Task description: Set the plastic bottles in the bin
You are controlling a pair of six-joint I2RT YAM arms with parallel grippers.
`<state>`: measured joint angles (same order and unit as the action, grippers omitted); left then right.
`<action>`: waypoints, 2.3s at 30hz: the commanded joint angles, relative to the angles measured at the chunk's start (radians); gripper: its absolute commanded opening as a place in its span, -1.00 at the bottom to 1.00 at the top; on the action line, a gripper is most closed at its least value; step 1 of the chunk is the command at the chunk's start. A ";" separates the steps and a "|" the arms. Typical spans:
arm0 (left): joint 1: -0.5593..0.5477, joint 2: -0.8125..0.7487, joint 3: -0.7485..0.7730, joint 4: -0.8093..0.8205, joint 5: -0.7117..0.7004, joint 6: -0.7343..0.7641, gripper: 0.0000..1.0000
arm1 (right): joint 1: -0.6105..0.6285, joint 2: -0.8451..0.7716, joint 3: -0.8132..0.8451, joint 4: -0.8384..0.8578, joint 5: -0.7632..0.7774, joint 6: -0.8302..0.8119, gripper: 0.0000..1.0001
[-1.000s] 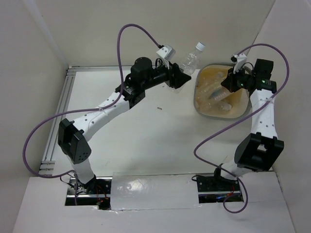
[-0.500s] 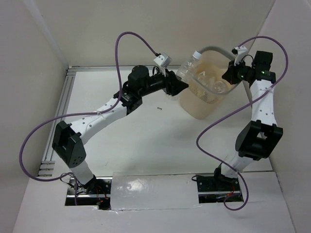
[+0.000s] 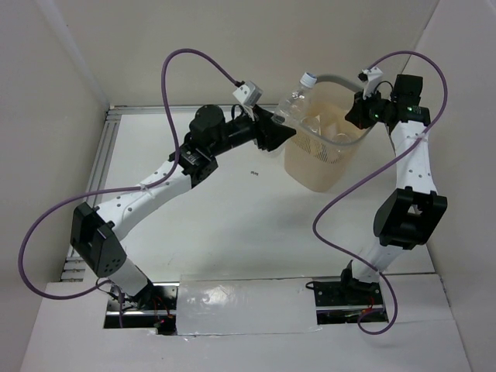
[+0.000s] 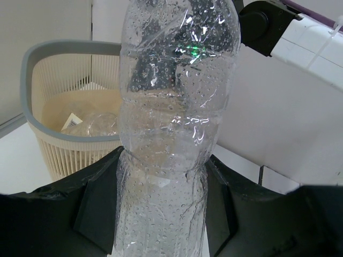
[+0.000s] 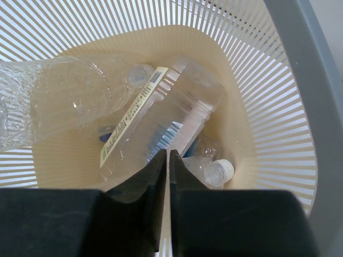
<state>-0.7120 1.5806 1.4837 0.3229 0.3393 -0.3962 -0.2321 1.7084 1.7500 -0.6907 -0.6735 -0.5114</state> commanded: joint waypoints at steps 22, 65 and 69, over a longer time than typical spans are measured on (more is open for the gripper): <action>0.032 0.197 0.277 0.191 0.021 -0.125 -0.22 | 0.028 -0.242 0.092 0.158 -0.218 0.068 -0.65; 0.094 0.009 0.092 0.201 0.022 -0.117 1.00 | -0.016 -0.811 -0.336 -0.112 0.087 0.157 0.98; 0.144 -0.340 -0.173 -0.081 -0.040 -0.004 1.00 | -0.016 -0.829 -0.317 -0.147 0.212 0.229 0.98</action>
<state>-0.5999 1.4021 1.4387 0.4400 0.3279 -0.5426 -0.2451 0.9028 1.4143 -0.7914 -0.5636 -0.3553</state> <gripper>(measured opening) 0.998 0.990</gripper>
